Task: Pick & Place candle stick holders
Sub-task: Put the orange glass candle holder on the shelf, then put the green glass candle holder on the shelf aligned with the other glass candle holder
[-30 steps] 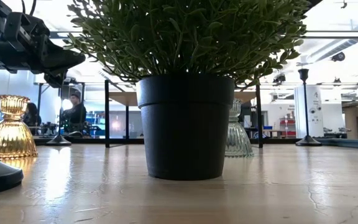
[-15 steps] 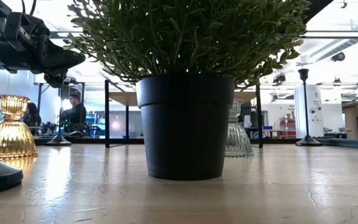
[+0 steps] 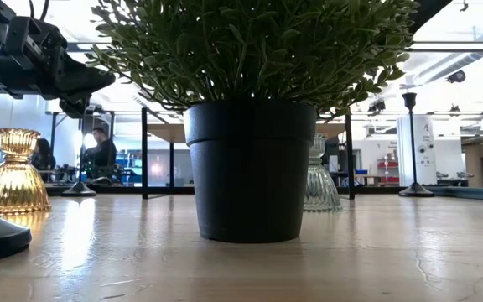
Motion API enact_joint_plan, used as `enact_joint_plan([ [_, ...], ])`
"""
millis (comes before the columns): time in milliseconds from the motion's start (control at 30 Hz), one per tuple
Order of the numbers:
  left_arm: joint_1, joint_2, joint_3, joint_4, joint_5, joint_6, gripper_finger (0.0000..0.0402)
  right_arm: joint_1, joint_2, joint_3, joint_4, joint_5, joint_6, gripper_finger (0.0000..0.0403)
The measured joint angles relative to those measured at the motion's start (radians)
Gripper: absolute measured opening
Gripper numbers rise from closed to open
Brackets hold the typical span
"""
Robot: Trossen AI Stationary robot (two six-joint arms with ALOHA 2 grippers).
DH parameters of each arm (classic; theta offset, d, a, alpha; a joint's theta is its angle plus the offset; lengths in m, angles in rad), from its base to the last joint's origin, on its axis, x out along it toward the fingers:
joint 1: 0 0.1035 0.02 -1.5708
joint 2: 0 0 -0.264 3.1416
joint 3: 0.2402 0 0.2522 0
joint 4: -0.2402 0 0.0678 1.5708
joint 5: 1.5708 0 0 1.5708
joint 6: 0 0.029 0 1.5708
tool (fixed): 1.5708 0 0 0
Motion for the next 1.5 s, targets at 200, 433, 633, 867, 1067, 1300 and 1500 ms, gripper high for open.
enact_joint_plan([
  [200,0.0,0.0,0.0,0.0,0.0,0.0,0.0025,0.0,0.0,-0.002,-0.008,0.02,-0.009,0.0162],
  [433,0.0,0.0,0.0,0.0,0.0,0.0,0.0025,-0.001,-0.003,-0.003,-0.013,-0.008,-0.012,0.0186],
  [633,0.0,0.0,0.0,0.0,0.0,0.0,0.0025,0.0,-0.024,-0.003,-0.011,-0.013,-0.014,0.0215],
  [867,0.0,0.0,0.0,0.0,0.0,0.0,0.0025,0.0,-0.064,-0.003,-0.031,-0.012,-0.038,0.027],
  [1067,0.0,0.0,0.0,0.0,0.0,0.0,0.0025,0.0,-0.137,-0.003,-0.063,-0.012,-0.076,0.0303],
  [1300,0.0,0.0,0.0,0.0,0.0,0.0,0.0025,0.003,-0.268,-0.003,-0.084,-0.012,-0.085,0.0315],
  [1500,0.0,0.0,0.0,0.0,0.0,0.0,0.0025,0.032,-0.422,-0.003,-0.098,-0.07,-0.131,0.0307],
])
